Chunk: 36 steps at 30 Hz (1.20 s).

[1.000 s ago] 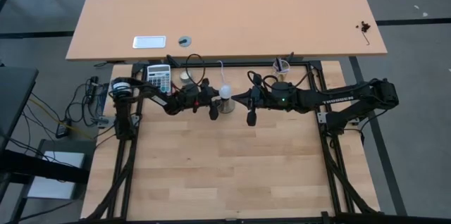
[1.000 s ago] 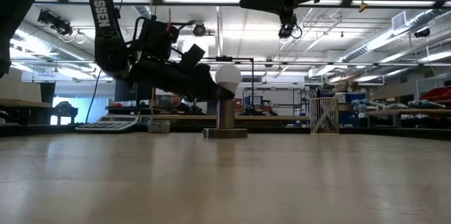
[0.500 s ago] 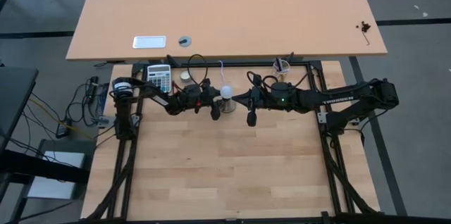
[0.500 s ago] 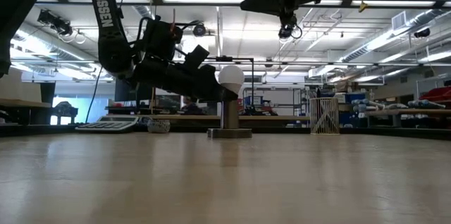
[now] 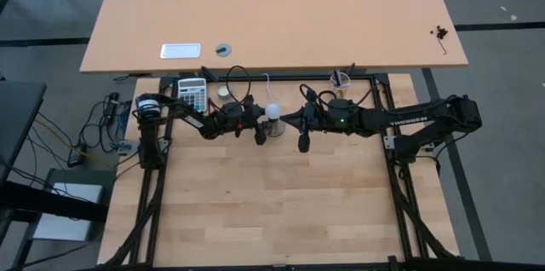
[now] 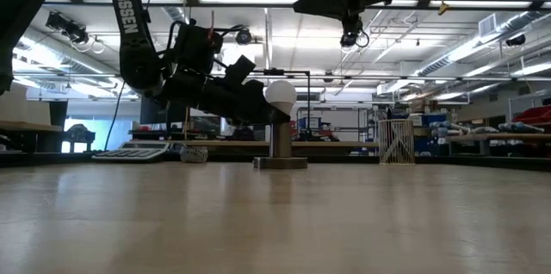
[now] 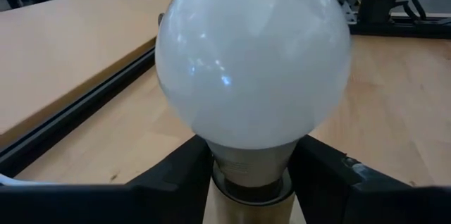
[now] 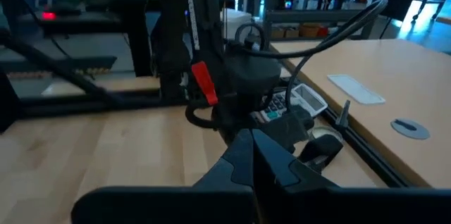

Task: Screw lightbulb
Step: Insert the lightbulb into the lamp

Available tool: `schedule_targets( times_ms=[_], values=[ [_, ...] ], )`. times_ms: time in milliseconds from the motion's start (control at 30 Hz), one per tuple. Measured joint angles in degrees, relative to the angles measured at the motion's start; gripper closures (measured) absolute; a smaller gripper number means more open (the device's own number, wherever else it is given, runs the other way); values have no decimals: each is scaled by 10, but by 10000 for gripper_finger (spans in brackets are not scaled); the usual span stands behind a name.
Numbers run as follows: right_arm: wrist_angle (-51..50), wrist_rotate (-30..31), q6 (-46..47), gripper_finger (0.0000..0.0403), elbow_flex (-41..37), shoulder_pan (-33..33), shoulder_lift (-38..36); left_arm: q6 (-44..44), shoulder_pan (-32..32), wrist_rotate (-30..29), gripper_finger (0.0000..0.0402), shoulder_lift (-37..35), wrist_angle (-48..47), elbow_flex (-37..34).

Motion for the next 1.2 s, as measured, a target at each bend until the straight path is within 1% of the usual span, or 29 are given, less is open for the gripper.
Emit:
schedule_targets(
  times_ms=[67, 167, 267, 367, 467, 633, 967, 1200],
  values=[
    [34, 0, 15, 396, 0, -6, 13, 0, 0, 0, 220, 0, 0, 0],
    [57, 0, 34, 395, 5, -26, 48, 0, 0, 0, 219, 0, 0, 0],
    [55, 1, 49, 395, 17, -50, 95, 0, 0, 0, 219, 0, 0, 0],
    [56, 30, 52, 396, 28, -69, 133, 0, 0, 0, 219, 0, 0, 0],
    [56, 53, 53, 396, 38, -85, 162, 0, 0, 1, 218, 0, 0, -1],
    [61, 57, 55, 397, 48, -97, 198, 1, 0, 2, 218, 0, 0, -1],
    [59, 58, 54, 397, 50, -95, 207, -2, 0, 2, 218, 0, 0, -1],
    [41, 59, 48, 398, 51, -92, 207, -3, 0, 14, 218, -1, 5, -1]
  ],
)
